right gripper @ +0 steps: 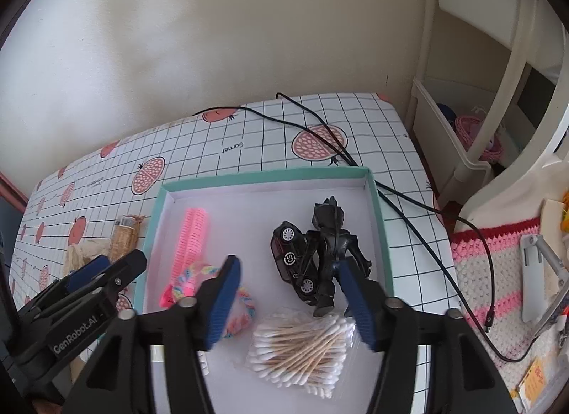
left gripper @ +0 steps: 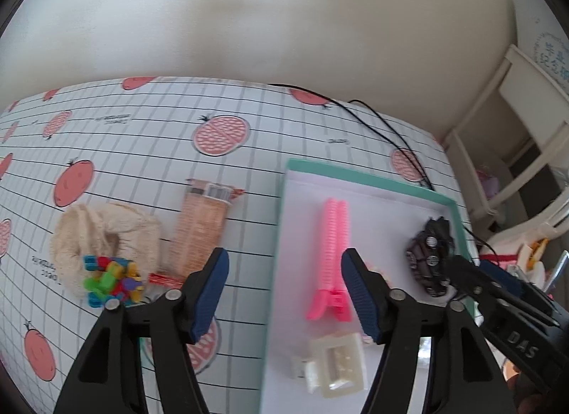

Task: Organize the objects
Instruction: 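Open both tools to drop the bracelet and black figure into the tray, then move both tools back toward the lace pouch and bead toy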

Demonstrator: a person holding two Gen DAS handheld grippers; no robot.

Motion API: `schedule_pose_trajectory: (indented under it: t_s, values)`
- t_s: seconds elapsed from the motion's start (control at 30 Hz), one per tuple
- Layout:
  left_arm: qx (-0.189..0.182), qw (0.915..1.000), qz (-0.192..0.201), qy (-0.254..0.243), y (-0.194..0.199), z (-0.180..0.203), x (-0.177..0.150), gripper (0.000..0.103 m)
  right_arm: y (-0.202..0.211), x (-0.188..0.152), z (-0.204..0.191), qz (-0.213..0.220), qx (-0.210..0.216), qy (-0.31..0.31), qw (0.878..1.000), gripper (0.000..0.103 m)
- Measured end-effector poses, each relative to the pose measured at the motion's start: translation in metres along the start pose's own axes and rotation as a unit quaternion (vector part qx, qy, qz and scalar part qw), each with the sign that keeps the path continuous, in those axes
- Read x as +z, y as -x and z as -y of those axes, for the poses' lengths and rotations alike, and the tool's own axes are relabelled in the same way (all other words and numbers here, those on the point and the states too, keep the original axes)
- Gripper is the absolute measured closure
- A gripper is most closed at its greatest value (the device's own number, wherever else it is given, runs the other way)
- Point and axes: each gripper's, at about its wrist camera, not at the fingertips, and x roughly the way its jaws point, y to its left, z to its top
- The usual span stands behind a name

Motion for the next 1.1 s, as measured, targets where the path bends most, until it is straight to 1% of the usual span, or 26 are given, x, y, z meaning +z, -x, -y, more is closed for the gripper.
schedule_pose_trajectory:
  t_s: [0.03, 0.07, 0.13, 0.2, 0.27, 0.3, 0.37, 0.43, 0.67, 0.8, 0.93, 1.1]
  values:
    - [0.006, 1.0000, 0.001, -0.001, 0.000, -0.001, 0.000, 0.035, 0.000, 0.000, 0.000, 0.002, 0.000, 0.001, 1.000, 0.032]
    - [0.014, 0.9999, 0.004, -0.003, 0.001, -0.003, 0.001, 0.027, 0.001, 0.000, 0.000, 0.004, 0.000, 0.001, 1.000, 0.028]
    - [0.025, 0.9996, 0.011, -0.004, 0.001, -0.004, 0.001, 0.012, 0.001, 0.000, 0.000, 0.005, 0.001, 0.000, 1.000, 0.023]
    - [0.032, 0.9994, 0.013, -0.003, 0.000, -0.006, 0.001, 0.011, 0.002, 0.000, 0.001, 0.008, 0.002, 0.000, 1.000, 0.018]
    - [0.033, 0.9994, 0.011, -0.002, -0.001, -0.008, 0.002, 0.010, 0.003, 0.001, 0.002, 0.013, 0.000, -0.001, 1.000, 0.009]
    - [0.037, 0.9993, 0.011, -0.002, -0.001, -0.008, 0.002, 0.009, 0.004, 0.001, 0.003, 0.015, 0.001, -0.002, 1.000, 0.008]
    - [0.045, 0.9989, 0.012, -0.002, -0.002, -0.009, 0.002, 0.001, 0.005, 0.002, 0.003, 0.018, 0.004, -0.004, 1.000, 0.007]
    - [0.046, 0.9988, 0.015, 0.000, 0.000, -0.009, 0.002, 0.000, 0.005, 0.002, 0.003, 0.021, 0.003, -0.003, 1.000, 0.000]
    - [0.046, 0.9985, 0.030, 0.009, 0.006, -0.011, 0.005, 0.000, 0.007, 0.003, 0.003, 0.027, 0.002, -0.004, 1.000, 0.000]
    - [0.035, 0.9987, 0.035, 0.015, 0.011, -0.015, 0.007, 0.000, 0.009, 0.004, 0.001, 0.027, 0.004, -0.001, 1.000, 0.000]
    - [0.030, 0.9986, 0.039, 0.022, 0.021, -0.027, 0.011, 0.000, 0.018, 0.007, -0.004, 0.036, 0.007, 0.003, 0.999, 0.000]
    - [0.031, 0.9976, 0.049, 0.039, 0.038, -0.053, 0.019, 0.000, 0.024, 0.013, -0.017, 0.049, 0.026, 0.005, 0.998, 0.000]
